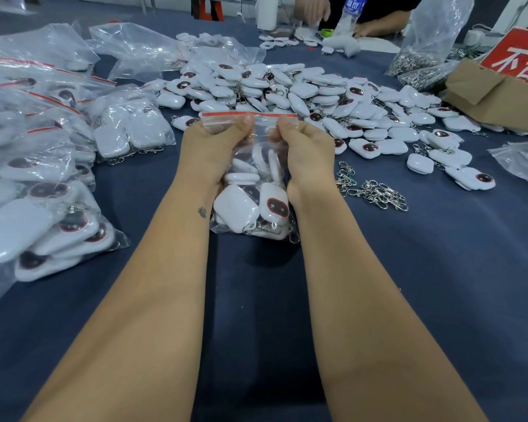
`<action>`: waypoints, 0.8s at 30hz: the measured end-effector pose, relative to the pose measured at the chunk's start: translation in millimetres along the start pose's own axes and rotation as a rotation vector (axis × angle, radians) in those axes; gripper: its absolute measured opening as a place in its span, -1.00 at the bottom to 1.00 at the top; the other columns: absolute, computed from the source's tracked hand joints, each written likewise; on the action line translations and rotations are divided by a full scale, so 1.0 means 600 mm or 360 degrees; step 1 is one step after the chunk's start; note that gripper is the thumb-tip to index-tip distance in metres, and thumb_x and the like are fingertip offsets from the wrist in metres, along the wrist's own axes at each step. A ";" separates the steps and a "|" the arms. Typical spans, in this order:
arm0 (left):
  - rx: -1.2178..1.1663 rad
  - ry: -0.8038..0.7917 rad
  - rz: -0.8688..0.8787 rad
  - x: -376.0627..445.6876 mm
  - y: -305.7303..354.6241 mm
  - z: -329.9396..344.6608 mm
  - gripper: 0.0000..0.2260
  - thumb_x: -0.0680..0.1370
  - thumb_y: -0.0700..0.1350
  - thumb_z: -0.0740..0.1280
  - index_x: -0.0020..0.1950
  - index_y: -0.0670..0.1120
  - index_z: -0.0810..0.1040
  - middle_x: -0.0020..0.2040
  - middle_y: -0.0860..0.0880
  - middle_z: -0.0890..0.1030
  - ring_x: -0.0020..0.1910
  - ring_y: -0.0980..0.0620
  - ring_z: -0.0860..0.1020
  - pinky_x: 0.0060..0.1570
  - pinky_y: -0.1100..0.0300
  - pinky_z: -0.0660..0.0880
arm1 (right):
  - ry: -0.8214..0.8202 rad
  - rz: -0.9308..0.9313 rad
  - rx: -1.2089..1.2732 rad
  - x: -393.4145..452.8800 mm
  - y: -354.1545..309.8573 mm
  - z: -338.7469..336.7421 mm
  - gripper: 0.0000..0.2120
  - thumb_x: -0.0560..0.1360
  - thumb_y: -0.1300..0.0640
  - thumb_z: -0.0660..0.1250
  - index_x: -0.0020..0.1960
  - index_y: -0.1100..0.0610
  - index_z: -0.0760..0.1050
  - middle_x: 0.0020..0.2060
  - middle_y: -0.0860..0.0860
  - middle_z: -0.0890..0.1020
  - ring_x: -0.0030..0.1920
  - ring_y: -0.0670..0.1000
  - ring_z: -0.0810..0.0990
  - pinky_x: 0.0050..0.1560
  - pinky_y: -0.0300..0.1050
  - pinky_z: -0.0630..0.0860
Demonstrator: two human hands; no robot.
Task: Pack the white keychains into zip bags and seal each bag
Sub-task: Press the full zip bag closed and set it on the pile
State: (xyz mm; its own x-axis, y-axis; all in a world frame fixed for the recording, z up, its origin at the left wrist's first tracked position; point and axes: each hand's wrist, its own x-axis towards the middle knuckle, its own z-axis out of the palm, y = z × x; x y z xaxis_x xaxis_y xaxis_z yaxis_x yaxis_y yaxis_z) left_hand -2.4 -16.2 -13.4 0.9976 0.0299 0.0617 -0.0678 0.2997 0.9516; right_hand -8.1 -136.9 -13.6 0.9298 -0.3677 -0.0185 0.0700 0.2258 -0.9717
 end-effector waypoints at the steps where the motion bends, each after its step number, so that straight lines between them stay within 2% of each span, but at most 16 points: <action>1: -0.0033 -0.0009 -0.0013 0.000 0.001 0.001 -0.92 0.50 -0.18 0.48 -0.11 -0.20 0.67 -0.14 -0.18 0.71 -0.16 -0.15 0.69 -0.08 0.00 0.63 | -0.0032 0.0021 0.0037 -0.001 -0.003 -0.001 -0.72 0.57 0.20 0.35 -0.32 0.17 0.54 -0.44 0.01 0.62 -0.40 0.00 0.55 -0.26 -0.12 0.56; 3: -0.0097 0.0003 -0.0055 0.002 0.002 0.000 -0.87 0.53 -0.12 0.45 -0.17 -0.16 0.67 -0.21 -0.14 0.70 -0.26 -0.08 0.67 -0.20 0.09 0.60 | -0.0170 0.0115 0.0118 -0.006 -0.009 -0.002 -0.83 0.56 0.19 0.36 -0.14 0.26 0.62 -0.22 0.13 0.71 -0.24 0.10 0.67 -0.05 0.01 0.62; 5: -0.0074 0.0060 -0.0108 0.007 0.003 -0.002 -0.73 0.61 0.02 0.34 -0.12 -0.14 0.65 -0.18 -0.13 0.69 -0.30 -0.07 0.63 -0.26 0.14 0.56 | -0.0290 0.0220 0.0121 -0.013 -0.011 0.001 -0.75 0.56 0.14 0.37 0.08 0.33 0.61 0.07 0.28 0.67 0.08 0.30 0.64 0.23 0.24 0.53; 6: -0.0040 0.0100 -0.0135 0.011 0.003 -0.003 -0.66 0.64 0.09 0.25 -0.10 -0.13 0.64 -0.18 -0.13 0.68 -0.31 -0.07 0.62 -0.27 0.13 0.54 | -0.0294 0.0240 0.0107 -0.016 -0.011 0.003 -0.75 0.57 0.12 0.36 0.09 0.31 0.61 0.13 0.32 0.63 0.17 0.35 0.59 0.31 0.32 0.44; 7: -0.0021 0.0123 -0.0153 0.014 0.002 -0.004 -0.59 0.66 0.13 0.18 -0.11 -0.12 0.64 -0.20 -0.12 0.69 -0.34 -0.06 0.62 -0.28 0.12 0.55 | -0.0271 0.0248 0.0079 -0.017 -0.009 0.006 -0.80 0.58 0.11 0.35 0.03 0.26 0.62 0.15 0.33 0.62 0.17 0.35 0.57 0.35 0.35 0.38; 9: -0.0043 0.0152 -0.0172 0.016 0.000 -0.003 -0.54 0.67 0.16 0.10 -0.14 -0.10 0.62 -0.24 -0.13 0.71 -0.37 -0.04 0.65 -0.31 0.15 0.57 | -0.0233 0.0201 0.0019 -0.020 -0.009 0.007 -0.83 0.60 0.11 0.32 -0.09 0.17 0.61 0.10 0.31 0.64 0.03 0.25 0.58 0.31 0.35 0.42; 11: -0.0007 0.0219 -0.0179 0.018 -0.002 -0.002 -0.53 0.68 0.18 0.08 -0.14 -0.09 0.61 -0.25 -0.09 0.71 -0.30 -0.03 0.67 -0.27 0.18 0.58 | -0.0234 0.0091 -0.0100 -0.021 -0.009 0.004 -0.81 0.61 0.09 0.31 -0.11 0.15 0.61 -0.06 0.28 0.66 -0.12 0.20 0.57 0.12 0.23 0.55; 13: 0.0057 0.0270 -0.0201 0.016 -0.002 -0.004 -0.52 0.68 0.20 0.05 -0.07 -0.08 0.61 -0.23 -0.04 0.70 -0.18 -0.03 0.68 -0.14 0.14 0.62 | -0.0282 -0.0064 -0.0462 -0.021 -0.008 -0.002 -0.71 0.60 0.01 0.29 -0.20 0.16 0.56 -0.30 0.14 0.61 -0.31 0.09 0.48 -0.12 0.04 0.46; 15: -0.0017 0.0207 -0.0255 0.003 0.001 -0.010 -0.55 0.68 0.17 0.06 0.04 -0.08 0.63 -0.11 -0.08 0.71 -0.04 -0.09 0.67 0.09 -0.01 0.60 | -0.0329 -0.0177 -0.0810 -0.023 -0.006 -0.002 -0.65 0.60 0.02 0.24 -0.33 0.12 0.43 -0.52 -0.06 0.45 -0.44 -0.06 0.36 -0.26 -0.13 0.34; 16: -0.0083 0.0163 -0.0283 -0.006 0.004 -0.016 -0.60 0.69 0.13 0.10 0.06 -0.08 0.63 -0.09 -0.08 0.71 -0.05 -0.09 0.68 0.09 -0.01 0.60 | -0.0308 -0.0218 -0.0881 -0.023 -0.004 0.000 -0.65 0.61 0.05 0.22 -0.34 0.08 0.40 -0.54 -0.11 0.42 -0.49 -0.11 0.33 -0.33 -0.19 0.32; 17: -0.0142 0.0112 -0.0310 -0.018 0.008 -0.023 -0.67 0.69 0.07 0.15 0.03 -0.09 0.63 -0.11 -0.08 0.71 -0.11 -0.06 0.68 0.00 0.06 0.63 | -0.0269 -0.0248 -0.0890 -0.025 -0.004 0.003 -0.66 0.62 0.07 0.19 -0.33 0.06 0.39 -0.51 -0.13 0.43 -0.50 -0.16 0.33 -0.38 -0.22 0.32; 19: -0.0100 -0.0053 -0.0334 -0.043 0.016 -0.040 -0.76 0.66 -0.01 0.23 -0.04 -0.09 0.63 -0.17 -0.07 0.70 -0.24 0.00 0.66 -0.20 0.18 0.59 | -0.0200 -0.0274 -0.0749 -0.032 -0.008 0.017 -0.66 0.65 0.06 0.16 -0.29 0.03 0.41 -0.37 -0.09 0.51 -0.39 -0.17 0.43 -0.28 -0.22 0.40; 22: 0.0413 -0.0171 -0.0283 -0.073 0.043 -0.063 -0.77 0.64 0.03 0.23 0.11 -0.05 0.60 -0.03 -0.06 0.68 -0.11 -0.03 0.67 -0.09 0.12 0.53 | -0.0125 -0.0247 -0.0495 -0.046 -0.016 0.057 -0.69 0.64 0.07 0.17 -0.27 0.05 0.45 -0.16 0.12 0.62 -0.16 0.04 0.52 0.00 0.02 0.48; 24: 0.0722 -0.0059 -0.0176 -0.082 0.075 -0.079 -0.76 0.66 0.02 0.15 0.14 -0.07 0.52 -0.02 -0.02 0.62 -0.11 -0.01 0.62 -0.16 0.17 0.44 | -0.0154 -0.0191 -0.0413 -0.060 -0.023 0.091 -0.70 0.61 0.09 0.19 -0.29 0.06 0.47 -0.17 0.19 0.59 -0.14 0.11 0.51 -0.01 0.07 0.48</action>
State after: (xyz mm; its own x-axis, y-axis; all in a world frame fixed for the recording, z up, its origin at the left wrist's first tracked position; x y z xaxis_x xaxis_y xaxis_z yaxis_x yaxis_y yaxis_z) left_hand -54.8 41.3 12.3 0.9989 -0.0157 -0.0449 0.0421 -0.1481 0.9881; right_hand -22.9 -77.4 13.5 0.9515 -0.2873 0.1103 0.0982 -0.0565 -0.9936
